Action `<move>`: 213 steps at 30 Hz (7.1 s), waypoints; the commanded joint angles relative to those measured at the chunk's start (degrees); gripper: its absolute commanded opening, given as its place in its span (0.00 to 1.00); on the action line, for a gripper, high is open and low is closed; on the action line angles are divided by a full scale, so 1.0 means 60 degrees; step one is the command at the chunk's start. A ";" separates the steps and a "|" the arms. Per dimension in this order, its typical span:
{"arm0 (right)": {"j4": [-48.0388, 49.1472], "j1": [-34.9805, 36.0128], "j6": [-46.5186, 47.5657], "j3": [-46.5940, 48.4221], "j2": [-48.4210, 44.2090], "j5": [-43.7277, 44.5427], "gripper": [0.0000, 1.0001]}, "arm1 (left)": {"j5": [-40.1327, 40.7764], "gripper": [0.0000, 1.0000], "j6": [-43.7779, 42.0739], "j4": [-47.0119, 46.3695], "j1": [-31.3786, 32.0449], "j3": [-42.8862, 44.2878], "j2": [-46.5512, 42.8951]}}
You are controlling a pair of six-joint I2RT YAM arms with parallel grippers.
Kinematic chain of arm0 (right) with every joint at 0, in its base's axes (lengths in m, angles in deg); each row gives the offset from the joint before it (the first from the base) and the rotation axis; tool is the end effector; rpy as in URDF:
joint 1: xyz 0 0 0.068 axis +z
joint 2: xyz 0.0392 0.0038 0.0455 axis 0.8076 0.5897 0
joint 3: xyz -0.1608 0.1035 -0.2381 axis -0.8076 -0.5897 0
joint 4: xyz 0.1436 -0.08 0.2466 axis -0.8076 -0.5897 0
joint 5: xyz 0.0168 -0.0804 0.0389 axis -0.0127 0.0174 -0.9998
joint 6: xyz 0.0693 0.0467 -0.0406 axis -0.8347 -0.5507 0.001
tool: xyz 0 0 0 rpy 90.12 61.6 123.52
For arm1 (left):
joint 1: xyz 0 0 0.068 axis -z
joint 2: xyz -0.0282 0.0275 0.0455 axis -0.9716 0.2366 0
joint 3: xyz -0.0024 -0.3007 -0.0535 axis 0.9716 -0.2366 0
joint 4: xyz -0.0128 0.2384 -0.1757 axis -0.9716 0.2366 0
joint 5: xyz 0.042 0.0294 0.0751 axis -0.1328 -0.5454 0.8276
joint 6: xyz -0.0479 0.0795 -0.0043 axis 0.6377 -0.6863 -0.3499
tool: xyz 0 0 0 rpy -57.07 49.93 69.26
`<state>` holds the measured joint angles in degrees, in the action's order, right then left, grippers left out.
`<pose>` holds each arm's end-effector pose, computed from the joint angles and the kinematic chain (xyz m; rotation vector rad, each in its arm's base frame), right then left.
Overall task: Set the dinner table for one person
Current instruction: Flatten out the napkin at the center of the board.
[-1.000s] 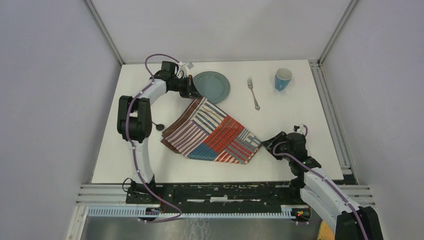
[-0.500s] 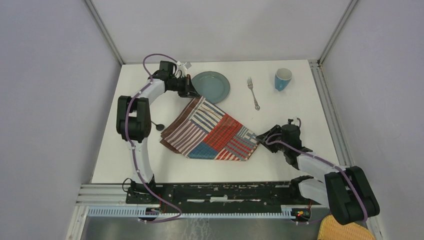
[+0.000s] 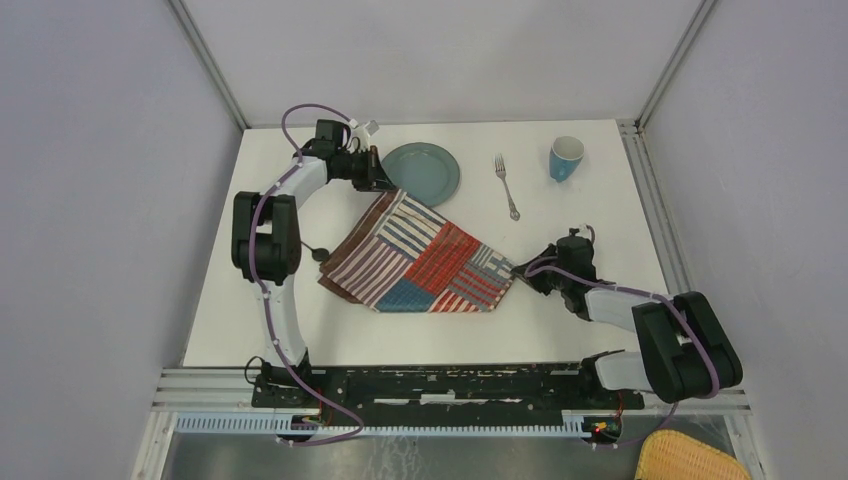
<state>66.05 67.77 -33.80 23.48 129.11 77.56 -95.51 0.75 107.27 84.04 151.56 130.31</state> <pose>0.2523 0.0770 0.0897 0.8821 2.2622 0.8388 0.5155 -0.1286 0.1850 0.3270 2.3847 -1.0688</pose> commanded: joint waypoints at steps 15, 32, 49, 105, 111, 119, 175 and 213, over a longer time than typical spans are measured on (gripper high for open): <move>-0.3712 0.0038 0.2412 0.5837 0.0527 -0.0111 0.00 | 0.1399 0.02 0.1616 -0.0740 0.0146 0.0860 -0.1093; -0.4600 -0.0249 0.2951 1.0998 0.4339 -0.1043 0.00 | 0.2671 0.02 0.2120 -0.0401 0.0145 0.2456 -0.1144; -0.5147 -0.1363 0.3694 1.4321 0.5581 -0.1954 0.00 | 0.2895 0.02 0.2240 -0.1103 0.0134 0.3340 -0.1461; -0.3141 -0.2262 0.2754 0.9618 0.2439 -0.1160 0.00 | 0.1584 0.02 0.3686 -0.5011 -0.2390 -0.3318 -0.5809; -0.3066 -0.2262 0.2505 1.0252 0.3177 -0.1523 0.00 | 0.1171 0.02 0.4119 -0.5636 -0.2431 -0.3256 -0.5179; -0.3304 -0.2261 0.2733 1.2358 0.4724 -0.1693 0.00 | 0.0940 0.02 0.4579 -0.6192 -0.2443 -0.2361 -0.3964; -0.1817 -0.1909 0.2387 0.7724 0.0645 -0.2411 0.00 | 0.1071 0.02 0.5389 -0.7857 -0.1759 -0.6508 -0.7688; -0.5490 0.0089 0.3344 0.1176 -0.7405 -0.2649 0.00 | 0.1664 0.02 0.4834 -0.2277 -0.1010 -0.8957 -1.3458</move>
<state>39.08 68.04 -15.12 27.07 87.80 62.11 -88.45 31.44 85.90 78.16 92.79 52.53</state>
